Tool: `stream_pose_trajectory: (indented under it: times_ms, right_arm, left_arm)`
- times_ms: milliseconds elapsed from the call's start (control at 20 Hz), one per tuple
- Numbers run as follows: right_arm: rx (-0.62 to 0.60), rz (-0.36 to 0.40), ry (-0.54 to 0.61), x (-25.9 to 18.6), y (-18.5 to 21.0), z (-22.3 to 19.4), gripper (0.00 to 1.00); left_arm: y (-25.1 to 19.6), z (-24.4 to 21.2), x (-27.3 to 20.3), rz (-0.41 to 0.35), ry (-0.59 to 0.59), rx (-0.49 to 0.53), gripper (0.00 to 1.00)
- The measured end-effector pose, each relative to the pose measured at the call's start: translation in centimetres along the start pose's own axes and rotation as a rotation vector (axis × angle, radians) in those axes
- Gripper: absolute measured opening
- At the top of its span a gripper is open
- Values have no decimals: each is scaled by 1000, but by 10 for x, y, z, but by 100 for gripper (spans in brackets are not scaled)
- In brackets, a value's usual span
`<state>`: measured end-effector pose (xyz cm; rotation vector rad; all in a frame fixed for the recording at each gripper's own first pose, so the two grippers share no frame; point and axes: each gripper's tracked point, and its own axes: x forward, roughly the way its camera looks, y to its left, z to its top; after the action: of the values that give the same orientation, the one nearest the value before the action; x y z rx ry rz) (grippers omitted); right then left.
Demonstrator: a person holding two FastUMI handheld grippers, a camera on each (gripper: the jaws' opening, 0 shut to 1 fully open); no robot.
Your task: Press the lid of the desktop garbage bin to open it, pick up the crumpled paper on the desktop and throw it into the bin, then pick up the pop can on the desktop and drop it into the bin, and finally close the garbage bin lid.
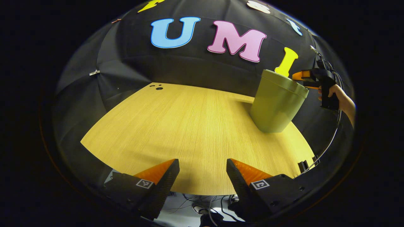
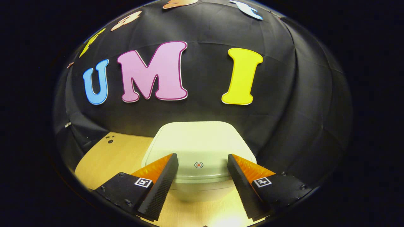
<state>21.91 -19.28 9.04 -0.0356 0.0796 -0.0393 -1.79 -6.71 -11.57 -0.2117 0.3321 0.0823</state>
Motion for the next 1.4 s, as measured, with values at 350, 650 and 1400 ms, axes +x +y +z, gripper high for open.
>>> stream_pose_trajectory:
  times_ms: [350,650,1400]
  right_arm:
    - [25,0,-54,-11,-2,3,99]
    - [34,-37,-138,-50,1,22,98]
    - [-35,72,-237,-163,75,-20,98]
  left_arm:
    - [-7,25,-1,-13,-62,-1,96]
    - [-2,69,-7,-9,-149,10,96]
    - [-11,167,-48,6,-421,115,96]
